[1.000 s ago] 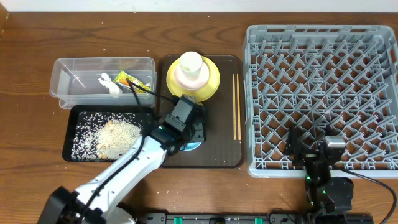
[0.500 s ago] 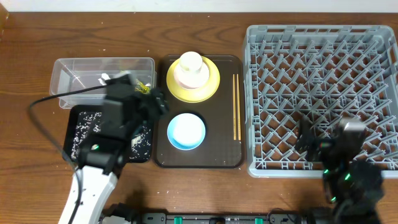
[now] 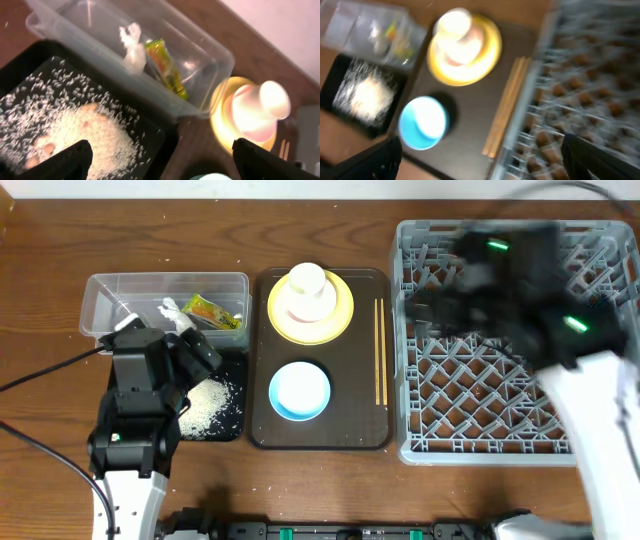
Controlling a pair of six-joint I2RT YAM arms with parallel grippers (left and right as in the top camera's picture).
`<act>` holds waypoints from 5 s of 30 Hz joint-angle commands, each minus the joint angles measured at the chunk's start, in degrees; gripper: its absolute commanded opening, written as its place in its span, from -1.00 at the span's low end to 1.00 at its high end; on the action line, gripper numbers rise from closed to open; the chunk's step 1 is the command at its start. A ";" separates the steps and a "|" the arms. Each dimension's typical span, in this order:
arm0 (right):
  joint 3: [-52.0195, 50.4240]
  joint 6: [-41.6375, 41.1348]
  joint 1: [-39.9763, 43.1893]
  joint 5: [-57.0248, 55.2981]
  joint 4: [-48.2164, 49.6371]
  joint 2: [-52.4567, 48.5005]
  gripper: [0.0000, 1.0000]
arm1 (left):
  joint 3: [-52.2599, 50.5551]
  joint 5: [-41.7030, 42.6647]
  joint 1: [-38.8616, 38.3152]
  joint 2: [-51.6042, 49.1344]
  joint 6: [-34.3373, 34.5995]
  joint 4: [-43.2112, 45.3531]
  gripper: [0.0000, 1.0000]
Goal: Sort waste into correct bins and load items into the dishwasher rack
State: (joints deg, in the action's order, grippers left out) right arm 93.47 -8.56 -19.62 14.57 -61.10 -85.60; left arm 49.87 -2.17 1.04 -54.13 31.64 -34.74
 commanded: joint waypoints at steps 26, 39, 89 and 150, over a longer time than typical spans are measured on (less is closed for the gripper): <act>0.46 -27.50 -18.23 -32.46 8.57 -28.70 -0.42 | 0.83 -1.46 0.24 -5.01 -0.28 -2.78 0.87; -0.55 -30.21 -17.73 -32.81 6.62 -33.53 -0.22 | 0.83 -1.46 0.24 -5.01 -0.28 -2.78 0.88; -0.59 -29.57 -15.50 -21.38 6.03 -43.89 -0.29 | 0.83 -1.46 0.24 -5.03 -0.28 -2.78 0.88; 7.61 -2.99 6.03 -13.81 -1.09 -20.72 -0.98 | 0.83 -1.46 0.24 -5.03 -0.28 -2.78 0.89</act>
State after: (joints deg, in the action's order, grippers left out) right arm 101.60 -13.32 -13.30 -2.90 -62.30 -105.51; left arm 49.87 -2.59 1.04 -58.83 31.66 -37.34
